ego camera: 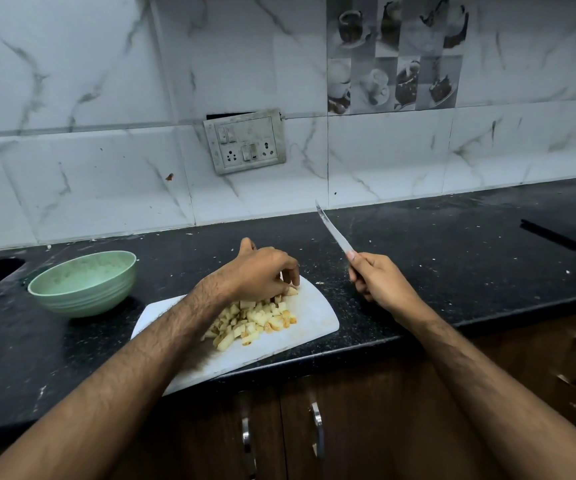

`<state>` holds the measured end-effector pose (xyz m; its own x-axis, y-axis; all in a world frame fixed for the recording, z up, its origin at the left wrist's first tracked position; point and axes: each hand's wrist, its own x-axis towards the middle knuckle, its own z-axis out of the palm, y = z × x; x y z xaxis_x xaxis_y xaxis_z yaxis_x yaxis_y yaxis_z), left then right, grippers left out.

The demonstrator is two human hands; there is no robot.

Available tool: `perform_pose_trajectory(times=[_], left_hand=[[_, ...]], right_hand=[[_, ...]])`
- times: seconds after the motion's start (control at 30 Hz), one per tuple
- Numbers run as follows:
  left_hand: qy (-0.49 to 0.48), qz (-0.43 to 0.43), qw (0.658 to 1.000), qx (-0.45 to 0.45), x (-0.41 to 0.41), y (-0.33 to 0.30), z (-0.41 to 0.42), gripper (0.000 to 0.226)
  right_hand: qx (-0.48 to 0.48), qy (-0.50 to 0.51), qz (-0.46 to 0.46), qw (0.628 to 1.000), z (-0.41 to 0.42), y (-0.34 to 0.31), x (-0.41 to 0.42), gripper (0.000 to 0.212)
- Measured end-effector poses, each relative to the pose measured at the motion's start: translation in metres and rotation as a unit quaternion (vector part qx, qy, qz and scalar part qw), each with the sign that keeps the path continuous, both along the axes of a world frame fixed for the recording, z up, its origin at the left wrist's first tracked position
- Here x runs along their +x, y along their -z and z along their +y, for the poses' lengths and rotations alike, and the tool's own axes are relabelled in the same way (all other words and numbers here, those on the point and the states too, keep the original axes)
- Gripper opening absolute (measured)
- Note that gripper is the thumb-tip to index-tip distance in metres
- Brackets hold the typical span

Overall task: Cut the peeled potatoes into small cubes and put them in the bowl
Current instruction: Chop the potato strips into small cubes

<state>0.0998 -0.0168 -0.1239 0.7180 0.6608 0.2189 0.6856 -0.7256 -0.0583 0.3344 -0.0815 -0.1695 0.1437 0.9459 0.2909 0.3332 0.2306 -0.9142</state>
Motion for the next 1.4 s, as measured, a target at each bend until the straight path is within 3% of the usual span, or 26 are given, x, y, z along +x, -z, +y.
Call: perform_pose_trajectory(times=[0.2,0.6,0.8,0.93,1.13,1.3,1.4], left_hand=[[-0.015,0.036,0.999,-0.009,-0.015,-0.006,0.01,0.019],[-0.003,0.011,1.0,0.008,-0.016,-0.001,0.011,0.022],[0.069,-0.104,0.992,0.004,-0.009,-0.007,0.0,0.017],[0.124,-0.091,0.988,-0.01,0.0,-0.008,-0.015,0.018],[0.157,-0.108,0.976,-0.104,0.004,0.001,-0.019,0.03],[0.145,-0.079,0.984,-0.065,-0.003,0.01,-0.017,0.021],[0.144,-0.083,0.985,-0.044,-0.009,0.01,-0.02,0.019]], right_hand=[[0.0,0.002,-0.002,1.0,0.001,0.001,0.001,0.048],[-0.005,0.001,-0.002,1.0,0.0,0.0,0.0,0.048],[-0.014,-0.006,0.022,1.0,-0.007,-0.007,-0.003,0.045],[-0.048,-0.013,0.021,0.999,-0.013,-0.016,-0.001,0.045],[-0.148,-0.032,-0.061,0.987,-0.039,-0.031,0.007,0.047],[-0.193,-0.044,-0.143,0.97,-0.061,-0.043,0.01,0.05],[-0.197,-0.034,-0.248,0.948,-0.075,-0.049,0.007,0.049]])
